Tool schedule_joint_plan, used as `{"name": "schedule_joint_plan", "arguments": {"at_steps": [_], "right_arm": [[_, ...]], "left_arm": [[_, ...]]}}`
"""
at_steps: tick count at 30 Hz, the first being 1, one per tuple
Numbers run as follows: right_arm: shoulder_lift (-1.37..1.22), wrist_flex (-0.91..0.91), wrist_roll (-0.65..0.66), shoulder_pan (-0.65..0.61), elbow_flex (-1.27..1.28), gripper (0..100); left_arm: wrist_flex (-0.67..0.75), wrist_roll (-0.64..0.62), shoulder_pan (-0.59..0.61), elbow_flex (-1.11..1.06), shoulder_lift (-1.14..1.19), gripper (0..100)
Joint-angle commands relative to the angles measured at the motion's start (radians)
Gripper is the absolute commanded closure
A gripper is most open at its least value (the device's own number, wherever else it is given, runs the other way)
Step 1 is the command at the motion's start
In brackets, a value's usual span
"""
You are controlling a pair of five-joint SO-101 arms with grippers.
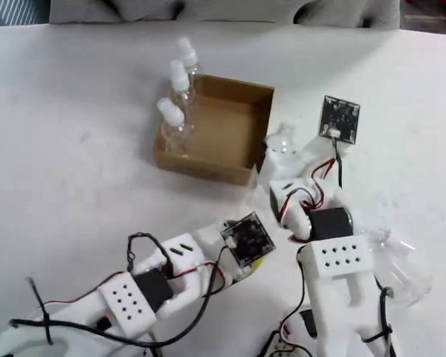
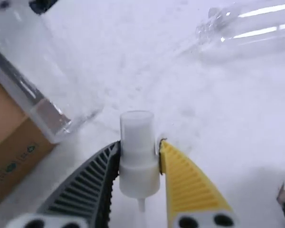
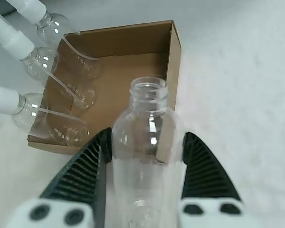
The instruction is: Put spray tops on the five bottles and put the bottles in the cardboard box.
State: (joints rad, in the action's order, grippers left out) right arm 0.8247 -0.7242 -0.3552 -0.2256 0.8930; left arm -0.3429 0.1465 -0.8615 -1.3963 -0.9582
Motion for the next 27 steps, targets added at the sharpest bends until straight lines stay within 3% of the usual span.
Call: {"name": "schedule_joint_plan", "arguments": {"at_steps": [1, 7, 11, 17, 23, 27], "right_arm": [[0.03, 0.036, 0.0, -0.013, 0.005, 95.6], [0.031, -0.027, 0.0, -0.071, 0.011, 95.4], [0.081, -0.062, 0.0, -0.067, 0.017, 95.4], [0.183, -0.125, 0.052, -0.065, 0.037, 95.7], [0.225, -0.148, 0.063, -0.064, 0.06, 95.6], [0.242, -0.176, 0.063, -0.067, 0.06, 95.4]], "left_arm": [[-0.021, -0.009, -0.033, 0.015, -0.094, 96], [0.021, -0.009, 0.033, 0.026, -0.061, 96], [0.098, -0.009, 0.074, 0.074, 0.097, 96], [0.104, -0.008, 0.076, 0.178, 0.32, 96], [0.11, -0.008, 0.088, 0.186, 0.332, 96], [0.187, -0.014, 0.15, 0.186, 0.332, 96]]}}
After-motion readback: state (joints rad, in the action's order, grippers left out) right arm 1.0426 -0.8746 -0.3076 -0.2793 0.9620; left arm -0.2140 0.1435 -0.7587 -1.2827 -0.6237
